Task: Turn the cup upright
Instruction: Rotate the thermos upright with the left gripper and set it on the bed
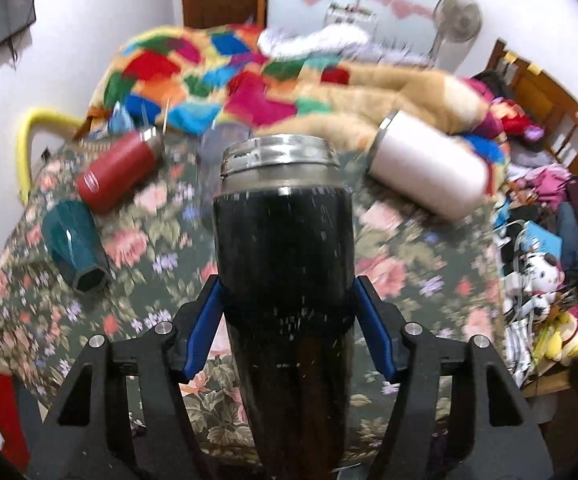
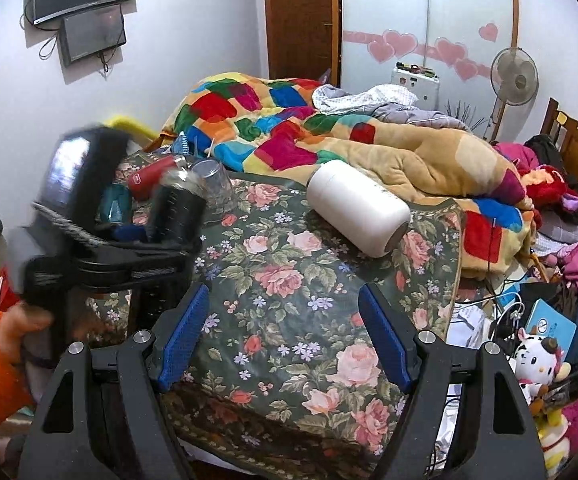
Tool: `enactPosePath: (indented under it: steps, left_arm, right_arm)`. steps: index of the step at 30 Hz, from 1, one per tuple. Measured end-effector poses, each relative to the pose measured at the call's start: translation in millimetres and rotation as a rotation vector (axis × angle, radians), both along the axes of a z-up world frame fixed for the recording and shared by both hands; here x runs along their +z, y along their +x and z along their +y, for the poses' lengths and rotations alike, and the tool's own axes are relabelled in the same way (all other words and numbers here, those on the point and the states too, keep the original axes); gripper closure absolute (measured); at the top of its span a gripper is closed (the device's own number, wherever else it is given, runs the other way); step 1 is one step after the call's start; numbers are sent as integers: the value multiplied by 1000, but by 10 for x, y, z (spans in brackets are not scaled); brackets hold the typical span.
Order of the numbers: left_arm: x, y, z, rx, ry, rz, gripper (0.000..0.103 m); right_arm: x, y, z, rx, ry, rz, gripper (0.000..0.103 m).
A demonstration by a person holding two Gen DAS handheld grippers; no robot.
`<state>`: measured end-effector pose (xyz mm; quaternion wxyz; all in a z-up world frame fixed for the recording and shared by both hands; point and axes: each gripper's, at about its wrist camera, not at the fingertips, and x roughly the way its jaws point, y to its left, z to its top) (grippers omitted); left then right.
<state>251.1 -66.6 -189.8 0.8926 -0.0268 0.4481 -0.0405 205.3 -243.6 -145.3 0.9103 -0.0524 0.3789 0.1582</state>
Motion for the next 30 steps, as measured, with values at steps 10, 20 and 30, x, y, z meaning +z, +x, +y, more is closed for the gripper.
enactPosePath:
  steps: [10,20,30]
  left_arm:
    - [464,-97,-56,-28,2,-125,40]
    - [373,25,-151,-63,42,-98,40]
    - [255,-33,-182,-86,48,-89,39]
  right_arm:
    - [48,10,6,-3,15,-15,29]
    - [51,58,1,-10,21,-12,29]
    - [39,106,-14,-15,32,-3,29]
